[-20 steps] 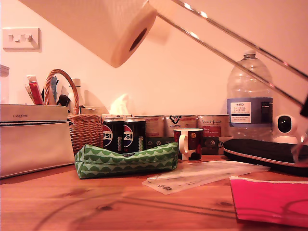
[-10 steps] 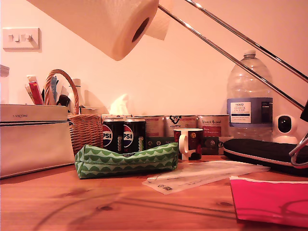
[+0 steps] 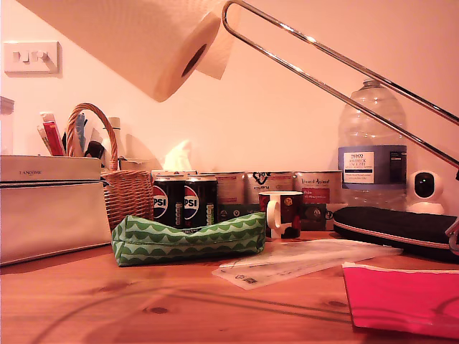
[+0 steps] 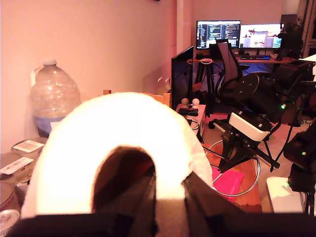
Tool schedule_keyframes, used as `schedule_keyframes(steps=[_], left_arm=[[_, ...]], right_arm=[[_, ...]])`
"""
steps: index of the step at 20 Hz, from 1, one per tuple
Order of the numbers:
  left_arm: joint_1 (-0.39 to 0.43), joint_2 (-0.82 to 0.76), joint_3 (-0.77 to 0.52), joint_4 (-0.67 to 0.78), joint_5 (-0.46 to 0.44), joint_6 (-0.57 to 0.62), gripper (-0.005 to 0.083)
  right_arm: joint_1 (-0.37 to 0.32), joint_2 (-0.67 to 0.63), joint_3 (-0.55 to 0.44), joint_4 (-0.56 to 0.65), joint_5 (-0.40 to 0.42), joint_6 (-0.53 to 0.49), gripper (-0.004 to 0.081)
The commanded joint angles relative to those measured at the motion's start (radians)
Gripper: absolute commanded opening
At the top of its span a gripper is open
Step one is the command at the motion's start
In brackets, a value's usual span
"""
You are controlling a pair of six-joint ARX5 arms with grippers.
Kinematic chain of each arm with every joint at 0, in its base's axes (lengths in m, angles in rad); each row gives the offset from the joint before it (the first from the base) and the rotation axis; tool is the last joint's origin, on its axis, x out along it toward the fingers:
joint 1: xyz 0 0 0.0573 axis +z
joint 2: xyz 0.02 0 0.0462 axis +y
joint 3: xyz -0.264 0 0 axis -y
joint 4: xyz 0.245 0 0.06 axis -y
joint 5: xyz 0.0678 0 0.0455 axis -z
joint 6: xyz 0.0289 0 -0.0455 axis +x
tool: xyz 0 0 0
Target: Insert the paper towel roll into the metallic stand.
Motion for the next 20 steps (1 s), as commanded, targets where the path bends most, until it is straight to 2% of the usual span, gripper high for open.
schedule_keyframes(steps=[1, 11, 15, 20], left_arm=[[0.001, -0.008, 0.006, 0.019, 0.01, 0.006, -0.0023], [0.019, -0.008, 0.032, 0.024, 0.012, 0.006, -0.0023], [0.019, -0.008, 0.032, 0.025, 0.012, 0.006, -0.0023], [0.019, -0.008, 0.032, 0.026, 0.023, 0.008, -0.0023]], right_arm=[[0.003, 0.002, -0.011, 0.01, -0.002, -0.002, -0.0013], [0.002, 0.019, -0.013, -0.022, -0.005, 0.002, -0.0013], [0.003, 0.045, -0.032, -0.01, -0.043, 0.009, -0.0013], [0.003, 0.05, -0.05, 0.01, -0.045, 0.01, -0.0013]])
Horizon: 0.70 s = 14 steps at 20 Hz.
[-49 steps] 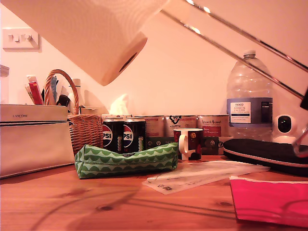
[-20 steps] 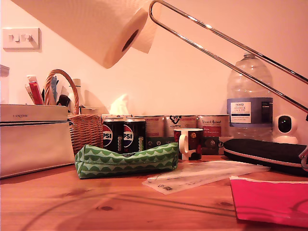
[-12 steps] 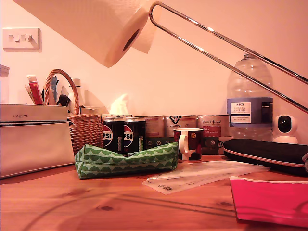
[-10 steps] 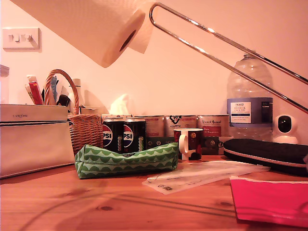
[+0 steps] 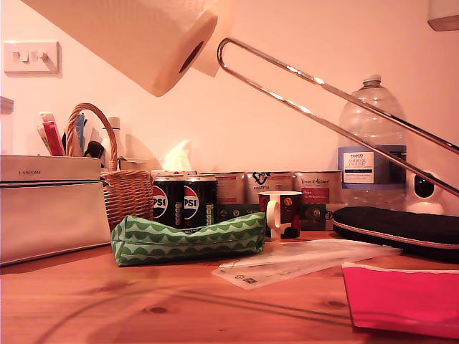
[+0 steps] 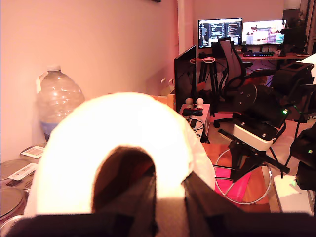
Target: Insert the paper towel roll into the metallic stand.
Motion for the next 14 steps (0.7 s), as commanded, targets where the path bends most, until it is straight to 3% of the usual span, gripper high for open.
schedule_keyframes(steps=[1, 14], left_arm=[[0.003, -0.008, 0.017, 0.005, 0.019, 0.008, -0.0023], [0.001, -0.008, 0.017, 0.0, 0.028, 0.008, -0.0023]], right_arm=[[0.003, -0.002, -0.027, 0.021, -0.006, 0.006, -0.0013], [0.003, -0.002, -0.039, 0.034, -0.008, 0.012, -0.0013]])
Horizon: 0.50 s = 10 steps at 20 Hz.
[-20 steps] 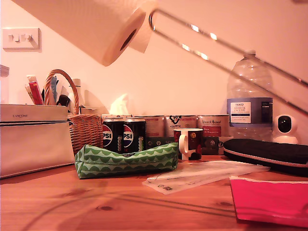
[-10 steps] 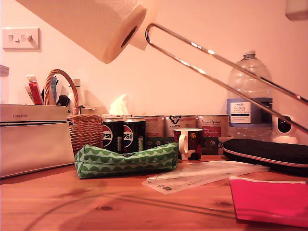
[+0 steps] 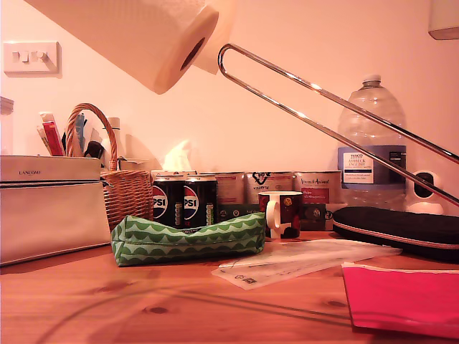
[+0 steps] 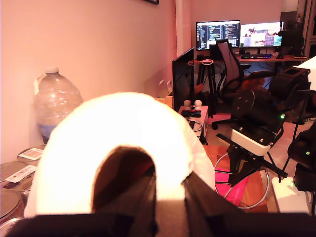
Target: Insert the paper towel roll into the metallic stand.
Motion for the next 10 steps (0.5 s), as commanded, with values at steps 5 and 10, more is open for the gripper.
schedule_keyframes(steps=[5, 10], left_arm=[[0.001, -0.007, 0.017, -0.004, 0.053, 0.008, -0.0023], [-0.018, -0.006, 0.017, -0.009, 0.069, 0.008, -0.0023]], right_arm=[[0.008, -0.002, -0.01, 0.038, -0.009, 0.008, -0.0013], [0.038, -0.002, -0.01, 0.069, -0.009, 0.008, -0.0013]])
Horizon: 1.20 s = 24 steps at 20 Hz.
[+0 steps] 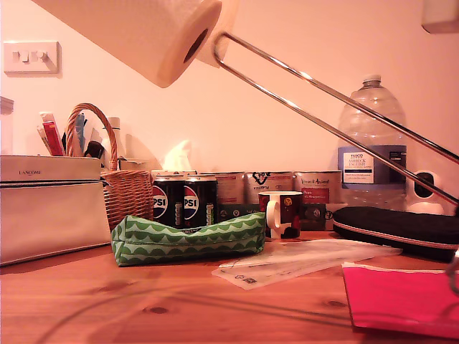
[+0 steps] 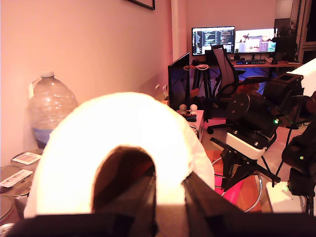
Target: Insert the paper towel roll into the metallic stand.
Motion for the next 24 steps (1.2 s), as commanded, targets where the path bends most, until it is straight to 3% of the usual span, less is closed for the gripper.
schedule_keyframes(steps=[1, 17, 24], left_arm=[[-0.017, -0.006, 0.017, -0.004, 0.046, 0.009, -0.0023], [-0.106, 0.012, 0.017, -0.04, 0.034, 0.01, -0.0023], [-0.14, 0.061, 0.017, -0.051, 0.034, 0.01, -0.0023]], right_arm=[[0.015, -0.002, -0.01, 0.03, -0.008, 0.009, -0.0013], [0.153, -0.003, -0.001, 0.148, -0.018, 0.016, -0.0013], [0.2, -0.004, 0.024, 0.256, -0.018, 0.035, -0.0013]])
